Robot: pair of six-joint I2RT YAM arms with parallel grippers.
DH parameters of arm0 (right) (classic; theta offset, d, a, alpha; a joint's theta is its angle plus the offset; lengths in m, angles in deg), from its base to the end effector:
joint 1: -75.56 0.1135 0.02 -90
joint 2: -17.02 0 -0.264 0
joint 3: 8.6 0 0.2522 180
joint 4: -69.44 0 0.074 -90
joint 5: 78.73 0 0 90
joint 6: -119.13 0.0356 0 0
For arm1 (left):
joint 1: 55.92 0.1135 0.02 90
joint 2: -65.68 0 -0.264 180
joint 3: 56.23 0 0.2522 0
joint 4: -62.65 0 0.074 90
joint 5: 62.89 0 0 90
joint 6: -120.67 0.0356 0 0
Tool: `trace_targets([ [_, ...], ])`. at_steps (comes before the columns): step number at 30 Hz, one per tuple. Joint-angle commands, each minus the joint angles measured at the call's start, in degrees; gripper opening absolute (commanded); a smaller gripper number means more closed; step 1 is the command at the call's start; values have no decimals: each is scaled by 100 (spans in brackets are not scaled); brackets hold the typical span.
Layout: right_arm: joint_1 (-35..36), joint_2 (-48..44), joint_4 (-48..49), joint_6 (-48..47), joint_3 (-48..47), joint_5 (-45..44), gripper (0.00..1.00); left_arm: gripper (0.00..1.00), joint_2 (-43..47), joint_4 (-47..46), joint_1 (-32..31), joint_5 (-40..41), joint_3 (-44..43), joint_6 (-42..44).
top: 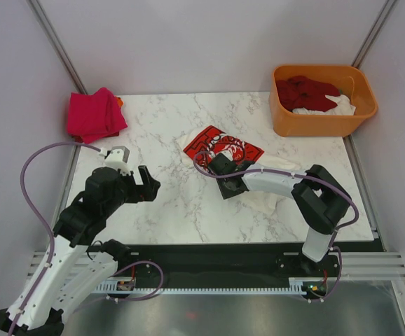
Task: Fold and stack the t-shirts
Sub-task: Flatten the tshirt out
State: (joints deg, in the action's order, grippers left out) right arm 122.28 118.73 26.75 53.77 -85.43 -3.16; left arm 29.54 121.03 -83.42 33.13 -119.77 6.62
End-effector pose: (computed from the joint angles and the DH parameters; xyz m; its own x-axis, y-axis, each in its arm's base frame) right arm 0.2421 0.2442 0.1656 -0.8428 -0.3060 -0.4428 -0.3174 0.9470 -0.0503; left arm 0.1122 -0.0542 0.3289 -0.5716 -0.1594 -0.8049 0.1604 0.9403 -0.3001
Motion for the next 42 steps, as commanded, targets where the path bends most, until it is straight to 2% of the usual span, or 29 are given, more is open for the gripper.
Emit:
trace_targets([
  [1,30,112,203,58,-197,-173,39,100,256,-199,-27,241,170,138],
  [4,13,226,195,32,-215,-305,41,100,362,-235,-27,329,249,111],
  [11,13,235,186,-21,-162,-551,54,100,345,-243,-27,338,267,94],
  [16,4,533,221,-161,-144,-543,53,100,292,-243,-27,330,267,94],
  [18,4,613,300,-162,-101,-464,43,100,292,-243,-27,329,276,76],
  [19,13,665,396,-153,-22,-394,34,100,292,-243,-27,338,284,68],
  [23,-5,710,546,-126,137,-297,15,100,292,-243,-27,347,293,59],
  [28,-101,692,687,-144,426,-244,6,100,239,-243,-27,347,285,59],
  [29,-136,666,765,-153,479,-244,0,100,239,-243,-27,347,293,59],
  [35,-155,236,582,-249,419,-59,0,100,186,-243,-18,356,293,50],
  [42,-84,-1247,-692,-434,-1309,-322,0,100,248,-235,-18,382,302,41],
])
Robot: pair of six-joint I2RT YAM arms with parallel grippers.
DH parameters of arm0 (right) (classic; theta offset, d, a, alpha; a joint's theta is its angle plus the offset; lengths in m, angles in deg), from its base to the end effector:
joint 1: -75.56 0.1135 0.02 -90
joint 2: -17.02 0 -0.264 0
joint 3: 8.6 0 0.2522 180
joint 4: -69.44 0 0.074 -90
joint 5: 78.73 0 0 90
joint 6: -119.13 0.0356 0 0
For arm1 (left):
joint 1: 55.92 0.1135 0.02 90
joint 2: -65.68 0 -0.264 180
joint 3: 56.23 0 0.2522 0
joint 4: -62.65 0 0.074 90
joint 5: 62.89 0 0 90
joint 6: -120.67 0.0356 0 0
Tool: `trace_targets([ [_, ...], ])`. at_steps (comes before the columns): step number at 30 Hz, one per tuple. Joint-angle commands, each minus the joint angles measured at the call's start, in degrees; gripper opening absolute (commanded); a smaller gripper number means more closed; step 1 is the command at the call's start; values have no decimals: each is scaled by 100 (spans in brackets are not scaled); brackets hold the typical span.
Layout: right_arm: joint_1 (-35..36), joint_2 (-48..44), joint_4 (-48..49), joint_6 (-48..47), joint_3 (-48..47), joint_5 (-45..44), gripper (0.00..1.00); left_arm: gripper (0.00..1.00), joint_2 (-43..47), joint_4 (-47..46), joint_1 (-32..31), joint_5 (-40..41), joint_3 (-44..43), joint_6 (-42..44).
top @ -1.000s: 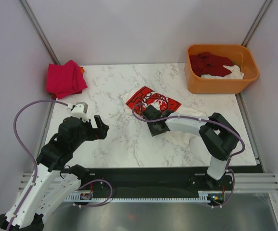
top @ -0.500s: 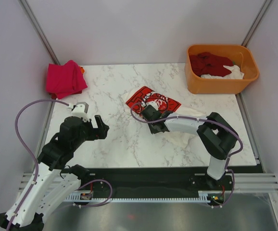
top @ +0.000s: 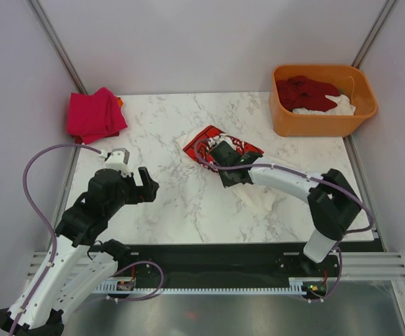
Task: Fold and stack the t-shirts
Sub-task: Flatten the tshirt out
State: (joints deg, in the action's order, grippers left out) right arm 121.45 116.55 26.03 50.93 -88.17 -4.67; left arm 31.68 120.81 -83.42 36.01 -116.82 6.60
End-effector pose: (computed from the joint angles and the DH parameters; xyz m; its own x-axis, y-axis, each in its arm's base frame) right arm 0.2501 0.2440 0.1910 -0.8023 -0.3146 -0.5073 -0.3304 0.9418 -0.0615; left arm 0.1087 -0.0504 0.3169 -0.5624 -0.1615 -0.8110 0.1204 0.9543 -0.2735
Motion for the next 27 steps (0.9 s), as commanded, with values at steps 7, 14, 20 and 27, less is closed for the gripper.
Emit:
trace_targets([
  [7,8,-1989,-1612,-484,-3059,4,0,99,60,-213,-18,111,16,34],
  [14,-62,-2718,-1930,-704,-3618,-910,0,99,148,-213,-18,155,25,17],
  [20,-221,-3123,-1510,-168,-1817,-26,0,98,34,-221,-18,120,16,-9],
  [27,104,-2344,-16,210,189,1419,74,100,-948,-204,-18,391,-125,-562],
])
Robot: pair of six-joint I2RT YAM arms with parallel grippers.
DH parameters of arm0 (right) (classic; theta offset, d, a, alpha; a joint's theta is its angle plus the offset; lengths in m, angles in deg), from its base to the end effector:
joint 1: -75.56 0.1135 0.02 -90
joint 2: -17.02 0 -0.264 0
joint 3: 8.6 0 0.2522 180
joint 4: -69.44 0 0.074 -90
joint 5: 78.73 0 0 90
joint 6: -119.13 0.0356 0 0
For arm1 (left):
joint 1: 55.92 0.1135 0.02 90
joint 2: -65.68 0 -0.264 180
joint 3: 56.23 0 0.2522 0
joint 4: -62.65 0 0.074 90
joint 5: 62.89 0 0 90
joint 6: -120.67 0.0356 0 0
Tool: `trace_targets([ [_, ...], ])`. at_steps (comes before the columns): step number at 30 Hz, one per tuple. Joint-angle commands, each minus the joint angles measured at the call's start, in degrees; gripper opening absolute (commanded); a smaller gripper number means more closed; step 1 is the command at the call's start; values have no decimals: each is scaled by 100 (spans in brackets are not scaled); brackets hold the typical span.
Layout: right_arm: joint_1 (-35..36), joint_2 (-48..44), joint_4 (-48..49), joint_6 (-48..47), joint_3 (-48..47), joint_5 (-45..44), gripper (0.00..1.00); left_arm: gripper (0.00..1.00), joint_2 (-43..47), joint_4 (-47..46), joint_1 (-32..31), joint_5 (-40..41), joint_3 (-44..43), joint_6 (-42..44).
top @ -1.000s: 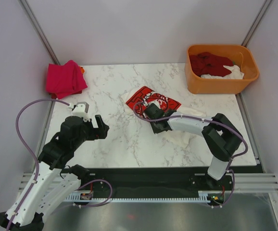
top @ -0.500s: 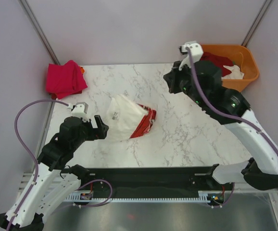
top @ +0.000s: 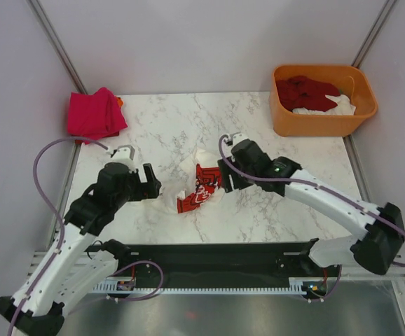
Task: Fold and stack the t-shirts
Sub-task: Flatten the tshirt out
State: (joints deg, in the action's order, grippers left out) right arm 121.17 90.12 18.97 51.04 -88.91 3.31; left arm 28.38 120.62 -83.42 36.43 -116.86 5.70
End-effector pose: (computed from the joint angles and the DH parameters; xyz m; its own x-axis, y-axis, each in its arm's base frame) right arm 0.1945 0.1917 0.3229 -0.6825 -0.1689 -0.7111 -0.4123 0.8924 0.1837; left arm 0.1192 -0.0555 0.3113 -0.5995 -0.1575 -0.7847 0.0931 0.9601 -0.2639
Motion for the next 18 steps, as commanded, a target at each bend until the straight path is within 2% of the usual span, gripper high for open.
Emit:
trace_targets([
  [1,133,475,778,199,212,499,80,100,-917,-176,-18,455,-225,-552],
  [3,89,1055,814,85,-147,-10,88,100,-1976,-184,-18,851,-418,-553],
  [4,-68,1266,849,42,-288,-82,89,100,-2392,-193,-18,956,-680,-483],
  [7,-568,2110,1112,-117,-789,268,89,100,-3676,-228,0,1238,-1225,-395],
  [10,-824,3006,1140,-310,-1404,454,89,100,-4607,-228,166,941,-1613,-543],
  [13,-869,3806,1131,-495,-2089,656,89,100,-5258,-281,298,879,-1676,-702],
  [18,-878,4914,973,-670,-3144,753,89,100,-5797,-596,545,571,-1518,-834],
])
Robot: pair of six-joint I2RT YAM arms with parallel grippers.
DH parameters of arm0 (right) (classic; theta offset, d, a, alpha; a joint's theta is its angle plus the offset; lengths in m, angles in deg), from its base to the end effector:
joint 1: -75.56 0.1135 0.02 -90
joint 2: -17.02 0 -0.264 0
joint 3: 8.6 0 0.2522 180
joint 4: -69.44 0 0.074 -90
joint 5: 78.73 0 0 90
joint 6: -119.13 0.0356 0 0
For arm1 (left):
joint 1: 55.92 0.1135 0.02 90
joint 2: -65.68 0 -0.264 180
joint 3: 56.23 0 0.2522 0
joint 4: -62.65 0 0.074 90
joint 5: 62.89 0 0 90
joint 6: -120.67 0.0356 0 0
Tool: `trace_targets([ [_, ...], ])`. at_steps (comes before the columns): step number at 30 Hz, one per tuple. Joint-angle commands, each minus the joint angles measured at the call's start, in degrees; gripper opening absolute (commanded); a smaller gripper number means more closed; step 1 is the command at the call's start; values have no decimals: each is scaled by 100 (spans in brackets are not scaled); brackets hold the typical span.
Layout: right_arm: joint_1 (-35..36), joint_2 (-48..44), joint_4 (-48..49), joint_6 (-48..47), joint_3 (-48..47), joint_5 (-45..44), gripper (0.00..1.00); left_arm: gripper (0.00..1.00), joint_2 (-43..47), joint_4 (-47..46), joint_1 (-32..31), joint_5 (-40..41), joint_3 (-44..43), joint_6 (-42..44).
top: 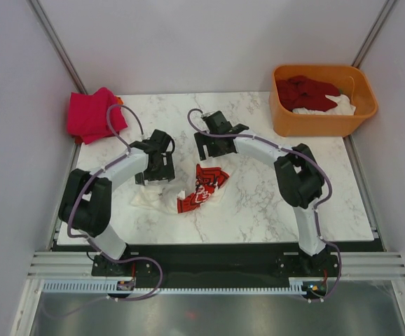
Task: Fold and stack the t-shirts
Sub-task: Flatten the tshirt out
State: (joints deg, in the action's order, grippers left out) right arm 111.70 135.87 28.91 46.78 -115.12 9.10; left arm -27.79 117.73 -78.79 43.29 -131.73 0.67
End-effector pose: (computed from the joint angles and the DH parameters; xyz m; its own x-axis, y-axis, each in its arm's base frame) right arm 0.3722 0.2702 0.2035 -0.7866 -0.1992 -0.5845 -0.3488 0.9244 0.1543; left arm 0.2871 -0.1103 0.1957 -0.9125 -0.1363 -0.3858 -0.1823 0.9796 0.0851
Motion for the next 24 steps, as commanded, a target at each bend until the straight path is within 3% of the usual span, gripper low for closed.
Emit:
trace_targets([
  [1,60,428,-65,-288,-594,121,87,95,-232,-396,99,-237,64,-349],
  [3,42,613,-57,-323,-630,129,81,84,-434,-615,99,-300,179,-366],
  [5,16,736,-57,-323,-587,199,65,57,-566,-695,108,-327,232,-393],
  [6,-2,728,-48,-324,-534,200,51,45,-645,-739,108,-318,258,-401],
  [7,-10,728,13,-306,-473,209,27,7,-681,-809,108,-309,293,-419],
  [8,-28,667,48,-323,-368,209,2,2,-716,-845,108,-326,311,-436],
  [11,-72,421,119,-332,-139,200,0,2,-612,-845,108,-388,329,-437],
  [14,-177,-139,110,-306,-24,86,0,2,212,-792,108,-292,408,-393],
  [17,-335,-842,14,-271,-259,-125,0,2,1049,-259,169,-151,-56,-270],
  [21,-538,-1521,-556,-341,-1086,-432,0,2,1393,683,257,7,-1906,11],
  [24,-564,-2311,-672,-385,-1141,-950,0,2,1717,1218,257,200,-2884,152],
])
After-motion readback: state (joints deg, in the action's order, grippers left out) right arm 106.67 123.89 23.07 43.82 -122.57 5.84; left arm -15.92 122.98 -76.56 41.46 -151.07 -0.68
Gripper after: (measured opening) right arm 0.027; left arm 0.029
